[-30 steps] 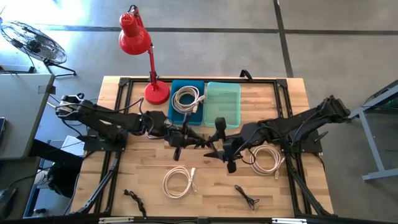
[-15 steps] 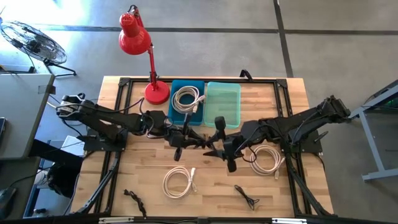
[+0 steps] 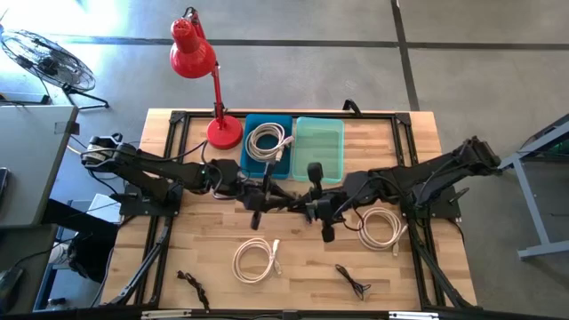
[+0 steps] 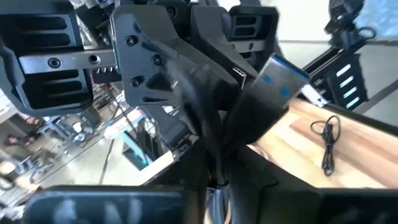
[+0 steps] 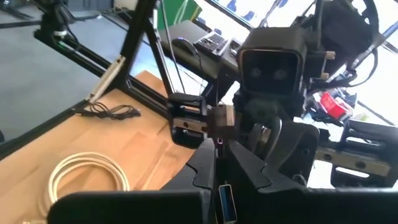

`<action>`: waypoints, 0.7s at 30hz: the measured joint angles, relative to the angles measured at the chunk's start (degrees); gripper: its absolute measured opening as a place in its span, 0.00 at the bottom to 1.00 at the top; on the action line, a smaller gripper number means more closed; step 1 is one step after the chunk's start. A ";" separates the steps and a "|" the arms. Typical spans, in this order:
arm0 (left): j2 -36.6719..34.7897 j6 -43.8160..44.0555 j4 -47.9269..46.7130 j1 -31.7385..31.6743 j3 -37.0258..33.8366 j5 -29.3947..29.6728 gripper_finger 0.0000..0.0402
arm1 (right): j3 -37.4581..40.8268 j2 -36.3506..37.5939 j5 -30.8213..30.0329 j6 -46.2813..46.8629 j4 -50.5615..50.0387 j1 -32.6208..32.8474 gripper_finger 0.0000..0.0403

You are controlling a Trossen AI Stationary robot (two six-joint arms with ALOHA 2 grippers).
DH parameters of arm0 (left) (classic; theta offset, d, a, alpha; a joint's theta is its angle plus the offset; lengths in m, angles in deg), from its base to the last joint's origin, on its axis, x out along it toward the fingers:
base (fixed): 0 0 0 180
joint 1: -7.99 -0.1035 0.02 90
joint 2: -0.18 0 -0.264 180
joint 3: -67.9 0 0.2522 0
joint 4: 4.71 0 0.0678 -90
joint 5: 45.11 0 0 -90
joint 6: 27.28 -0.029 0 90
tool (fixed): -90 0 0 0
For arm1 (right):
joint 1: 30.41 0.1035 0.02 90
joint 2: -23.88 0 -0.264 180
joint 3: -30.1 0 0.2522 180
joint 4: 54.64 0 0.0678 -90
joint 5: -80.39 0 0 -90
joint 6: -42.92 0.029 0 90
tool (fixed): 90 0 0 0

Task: Pick & Place USB Port
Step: Put the black USB cable into the green bin

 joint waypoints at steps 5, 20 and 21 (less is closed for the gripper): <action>0.02 0.60 -2.33 0.04 0.00 3.70 0.26 | 0.37 -0.20 -1.44 1.01 -0.86 -0.11 0.03; -4.42 -0.61 -12.16 0.19 0.02 18.37 0.34 | 2.29 -0.09 -7.66 2.35 -3.92 1.41 0.03; -4.80 -1.22 -13.22 0.15 0.02 20.03 0.34 | 2.29 -0.09 -7.85 2.58 -4.68 1.77 0.03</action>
